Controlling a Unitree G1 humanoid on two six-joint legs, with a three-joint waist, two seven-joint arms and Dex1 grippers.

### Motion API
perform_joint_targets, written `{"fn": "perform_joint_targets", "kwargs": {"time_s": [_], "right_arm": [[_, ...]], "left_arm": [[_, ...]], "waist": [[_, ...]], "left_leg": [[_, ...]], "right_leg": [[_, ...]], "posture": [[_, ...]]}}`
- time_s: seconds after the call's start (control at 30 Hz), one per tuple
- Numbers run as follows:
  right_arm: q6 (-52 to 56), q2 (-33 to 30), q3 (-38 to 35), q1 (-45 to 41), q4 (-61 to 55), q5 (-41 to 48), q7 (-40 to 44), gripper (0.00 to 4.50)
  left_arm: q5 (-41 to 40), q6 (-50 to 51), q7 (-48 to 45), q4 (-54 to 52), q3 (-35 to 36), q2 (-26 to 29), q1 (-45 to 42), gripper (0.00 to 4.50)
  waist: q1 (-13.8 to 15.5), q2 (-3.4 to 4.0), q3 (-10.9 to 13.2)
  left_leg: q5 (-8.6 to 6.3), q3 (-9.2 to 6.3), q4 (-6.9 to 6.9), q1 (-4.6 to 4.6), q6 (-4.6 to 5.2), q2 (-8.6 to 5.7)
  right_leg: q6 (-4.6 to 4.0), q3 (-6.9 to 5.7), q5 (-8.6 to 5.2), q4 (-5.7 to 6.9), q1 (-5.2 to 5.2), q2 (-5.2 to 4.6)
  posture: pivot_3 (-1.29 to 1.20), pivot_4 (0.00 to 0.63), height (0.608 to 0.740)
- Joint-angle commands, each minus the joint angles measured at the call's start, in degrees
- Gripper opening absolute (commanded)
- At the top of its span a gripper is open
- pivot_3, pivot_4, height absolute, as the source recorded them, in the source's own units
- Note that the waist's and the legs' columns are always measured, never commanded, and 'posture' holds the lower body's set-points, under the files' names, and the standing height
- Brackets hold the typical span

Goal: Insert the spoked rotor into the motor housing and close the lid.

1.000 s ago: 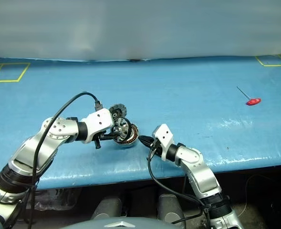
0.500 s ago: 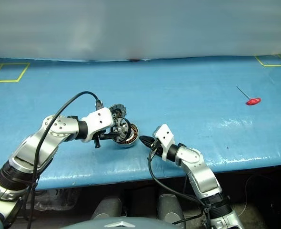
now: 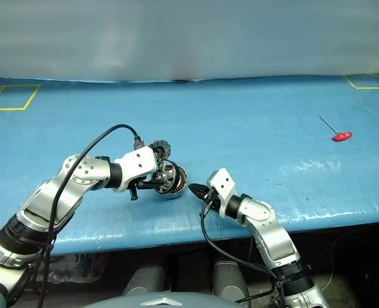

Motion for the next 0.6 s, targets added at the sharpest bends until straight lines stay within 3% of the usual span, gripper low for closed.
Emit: {"fn": "perform_joint_targets", "kwargs": {"time_s": [0.03, 0.6], "right_arm": [[-1.0, -0.1, -0.7, -0.2, -1.3, 0.1, 0.1, 0.00], [-1.6, -0.1, -1.1, 0.4, -1.4, 0.1, -0.4, 0.00]], "left_arm": [[0.5, -0.6, -0.5, -0.7, 0.2, 1.0, -1.0, 1.29], [0.7, -0.3, -2.0, 0.8, -1.7, 1.8, -2.8, 1.29]], "waist": [[0.0, 0.00, 0.0], [0.0, 0.01, 0.0]], "left_leg": [[0.00, 0.00, 0.00, 0.00, 0.00, 0.00], [0.00, 0.02, -0.01, 0.00, 0.00, 0.02]], "right_leg": [[0.00, 0.00, 0.00, 0.00, 0.00, 0.00], [0.00, 0.01, 0.00, 0.00, -0.01, 0.03]], "posture": [[0.00, 0.150, 0.740], [0.00, 0.150, 0.740]]}}
